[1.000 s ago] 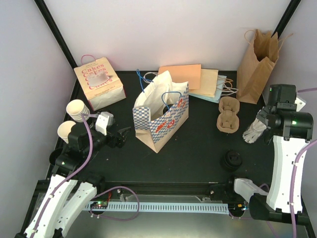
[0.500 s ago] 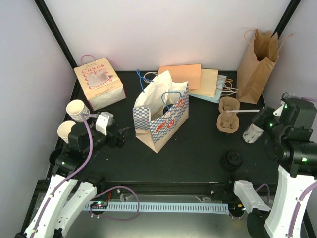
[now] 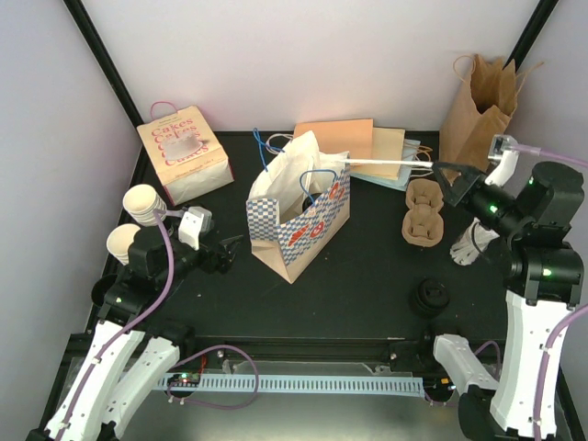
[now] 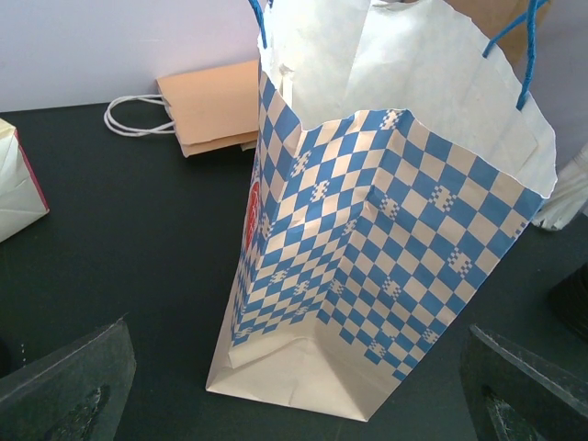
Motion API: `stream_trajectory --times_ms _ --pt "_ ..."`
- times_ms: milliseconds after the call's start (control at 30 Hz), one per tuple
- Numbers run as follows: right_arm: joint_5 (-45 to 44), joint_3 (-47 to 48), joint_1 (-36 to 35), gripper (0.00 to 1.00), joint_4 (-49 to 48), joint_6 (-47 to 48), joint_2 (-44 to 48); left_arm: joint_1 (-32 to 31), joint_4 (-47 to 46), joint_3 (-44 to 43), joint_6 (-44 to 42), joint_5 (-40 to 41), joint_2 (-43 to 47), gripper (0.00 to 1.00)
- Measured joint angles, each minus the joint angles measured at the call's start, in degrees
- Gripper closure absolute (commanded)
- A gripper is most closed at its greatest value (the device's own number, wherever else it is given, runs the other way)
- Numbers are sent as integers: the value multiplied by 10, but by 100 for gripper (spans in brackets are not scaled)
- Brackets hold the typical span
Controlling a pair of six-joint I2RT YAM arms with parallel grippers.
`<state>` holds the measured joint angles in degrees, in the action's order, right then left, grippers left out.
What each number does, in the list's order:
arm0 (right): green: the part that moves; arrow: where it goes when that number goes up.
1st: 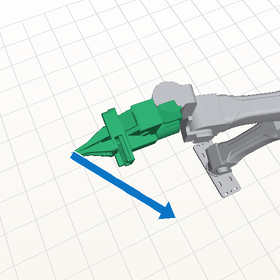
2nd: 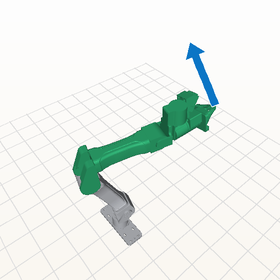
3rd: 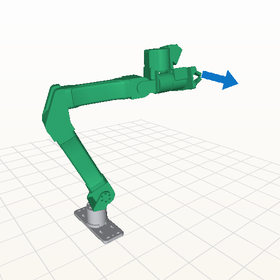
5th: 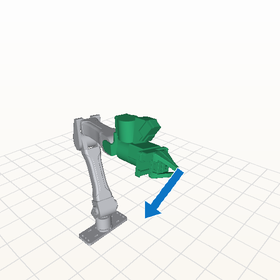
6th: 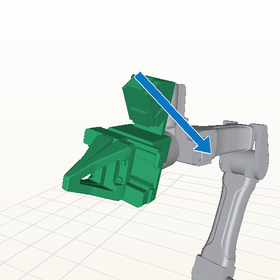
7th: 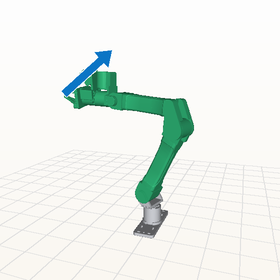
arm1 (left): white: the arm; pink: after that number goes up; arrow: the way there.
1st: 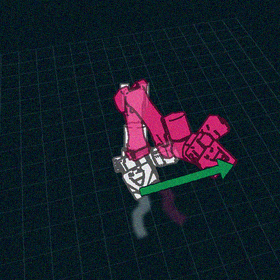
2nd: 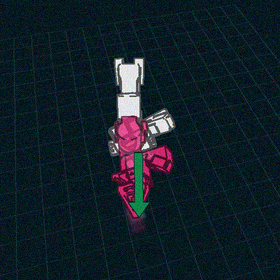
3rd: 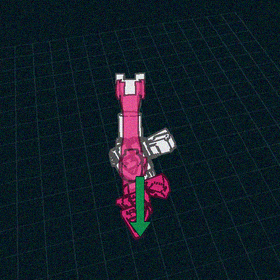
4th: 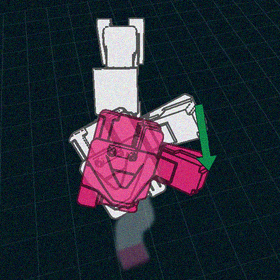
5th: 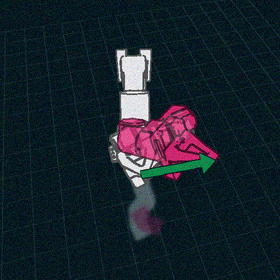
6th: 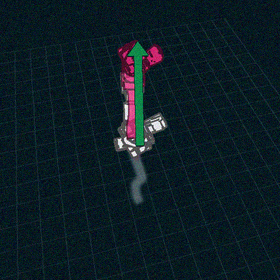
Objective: Pack the takeout coffee
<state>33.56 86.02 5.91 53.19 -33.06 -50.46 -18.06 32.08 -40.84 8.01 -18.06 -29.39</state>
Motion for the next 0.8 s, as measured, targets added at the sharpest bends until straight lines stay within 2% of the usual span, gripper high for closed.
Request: stream_trajectory --times_ms 133,300,500,800 --pt "54 15 0 99 -63 -26 -25 0 0 0 0 0 -2 1" --pt "78 82 -5 99 -91 -28 -86 0 0 0 0 0 -3 1" --pt "74 155 -55 99 -68 9 -172 0 0 0 0 0 -4 1" --pt "34 167 -140 99 5 75 -246 0 0 1 0 0 -7 1"
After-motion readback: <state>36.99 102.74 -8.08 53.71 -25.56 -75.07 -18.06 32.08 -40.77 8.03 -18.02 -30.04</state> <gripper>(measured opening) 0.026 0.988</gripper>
